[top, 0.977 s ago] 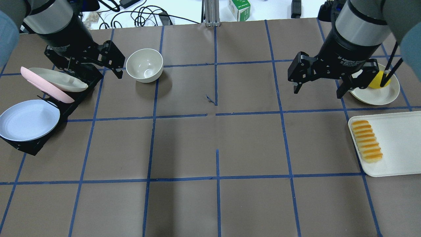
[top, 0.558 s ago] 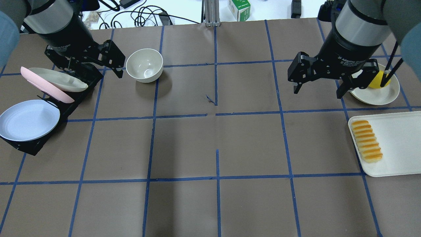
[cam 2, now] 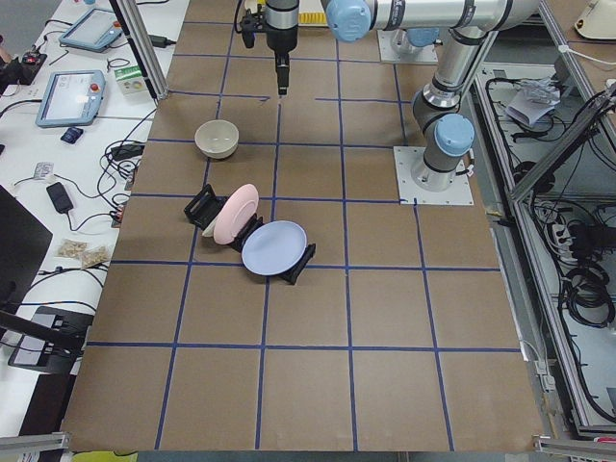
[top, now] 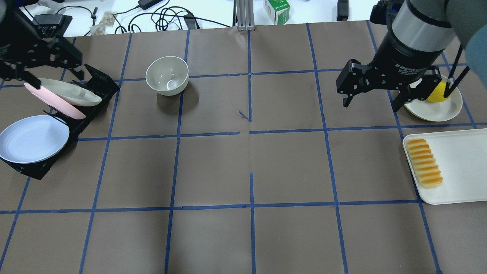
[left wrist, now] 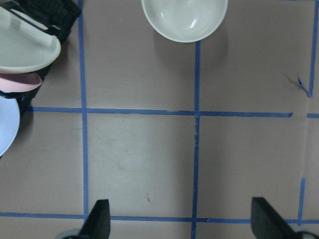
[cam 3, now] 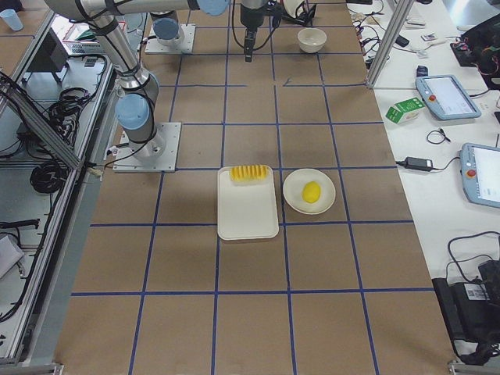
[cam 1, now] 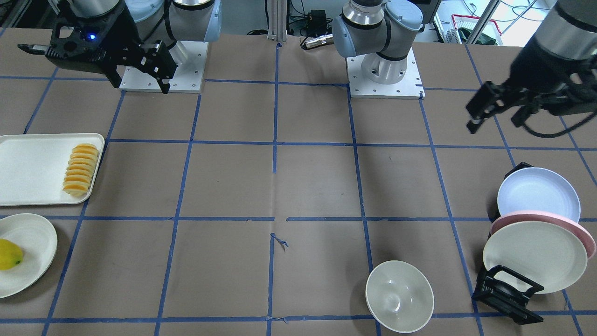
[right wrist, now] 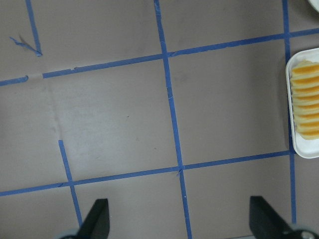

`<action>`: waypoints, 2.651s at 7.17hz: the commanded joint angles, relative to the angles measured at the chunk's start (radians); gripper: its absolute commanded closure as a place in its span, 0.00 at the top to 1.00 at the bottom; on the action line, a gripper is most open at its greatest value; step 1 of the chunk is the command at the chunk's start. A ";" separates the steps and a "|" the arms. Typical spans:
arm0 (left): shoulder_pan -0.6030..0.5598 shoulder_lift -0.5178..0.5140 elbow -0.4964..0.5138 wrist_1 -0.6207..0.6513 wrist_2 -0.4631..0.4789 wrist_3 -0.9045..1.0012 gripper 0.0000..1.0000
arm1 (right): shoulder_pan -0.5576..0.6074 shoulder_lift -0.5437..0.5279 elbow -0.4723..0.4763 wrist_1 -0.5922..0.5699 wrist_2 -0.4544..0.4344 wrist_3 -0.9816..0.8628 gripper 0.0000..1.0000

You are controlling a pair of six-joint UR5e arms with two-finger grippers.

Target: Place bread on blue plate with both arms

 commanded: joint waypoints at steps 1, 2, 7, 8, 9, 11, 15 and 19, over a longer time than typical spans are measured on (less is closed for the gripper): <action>0.312 -0.051 -0.034 0.011 0.049 0.018 1.00 | -0.182 0.014 0.060 -0.010 0.001 -0.159 1.00; 0.409 -0.106 -0.078 0.143 0.060 0.055 1.00 | -0.271 0.014 0.117 -0.074 -0.001 -0.268 1.00; 0.429 -0.337 -0.145 0.399 0.203 0.052 1.00 | -0.488 0.133 0.358 -0.520 -0.065 -0.598 1.00; 0.429 -0.364 -0.140 0.426 0.203 0.054 1.00 | -0.511 0.184 0.390 -0.610 -0.065 -0.629 1.00; 0.429 -0.377 -0.139 0.448 0.204 0.055 0.95 | -0.525 0.248 0.407 -0.689 -0.064 -0.663 1.00; 0.429 -0.406 -0.136 0.449 0.203 0.052 0.88 | -0.525 0.324 0.413 -0.713 -0.061 -0.666 1.00; 0.430 -0.434 -0.134 0.449 0.201 0.052 0.59 | -0.525 0.367 0.419 -0.707 -0.068 -0.661 1.00; 0.430 -0.444 -0.136 0.466 0.206 0.058 0.15 | -0.531 0.367 0.439 -0.708 -0.068 -0.655 0.92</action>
